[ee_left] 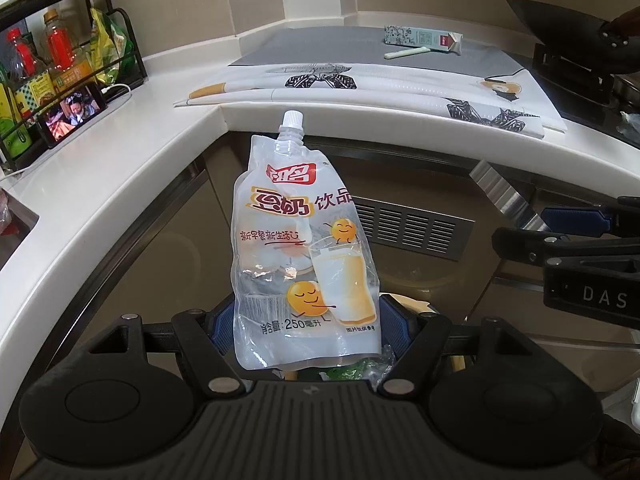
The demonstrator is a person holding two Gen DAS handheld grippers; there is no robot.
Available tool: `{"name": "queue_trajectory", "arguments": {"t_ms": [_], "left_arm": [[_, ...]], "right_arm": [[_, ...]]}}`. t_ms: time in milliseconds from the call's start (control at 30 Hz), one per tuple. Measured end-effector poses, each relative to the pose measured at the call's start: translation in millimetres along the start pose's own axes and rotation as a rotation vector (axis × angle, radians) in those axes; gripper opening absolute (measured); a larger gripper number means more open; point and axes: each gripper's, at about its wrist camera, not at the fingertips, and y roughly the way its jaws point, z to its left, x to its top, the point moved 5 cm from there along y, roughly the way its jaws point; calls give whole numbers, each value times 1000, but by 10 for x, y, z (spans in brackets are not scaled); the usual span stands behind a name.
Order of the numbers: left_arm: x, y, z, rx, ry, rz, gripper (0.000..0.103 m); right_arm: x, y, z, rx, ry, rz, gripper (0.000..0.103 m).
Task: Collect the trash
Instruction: 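Carry the white pouch and metal cookie cutter down toward the bin, then lower both tools into the bin and open them to drop the items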
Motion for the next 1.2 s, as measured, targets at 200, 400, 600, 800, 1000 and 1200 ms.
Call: {"name": "queue_trajectory", "arguments": {"t_ms": [200,400,600,800,1000,1200], "left_arm": [[5,38,0,-3,-4,11,76],[-5,106,10,-13,-16,38,76],[-51,246,30,-38,-38,92,76],[-73,483,101,-53,-57,147,76],[-170,861,166,-104,-102,243,76],[-301,1191,122,-130,-84,332,76]], "right_arm": [[0,28,12,4,-3,13,57],[-6,80,38,10,-6,29,57],[-25,191,40,26,-11,64,57],[-30,404,19,35,-33,103,57],[-163,736,6,38,-25,191,57],[-331,1029,-11,26,-15,279,57]]}}
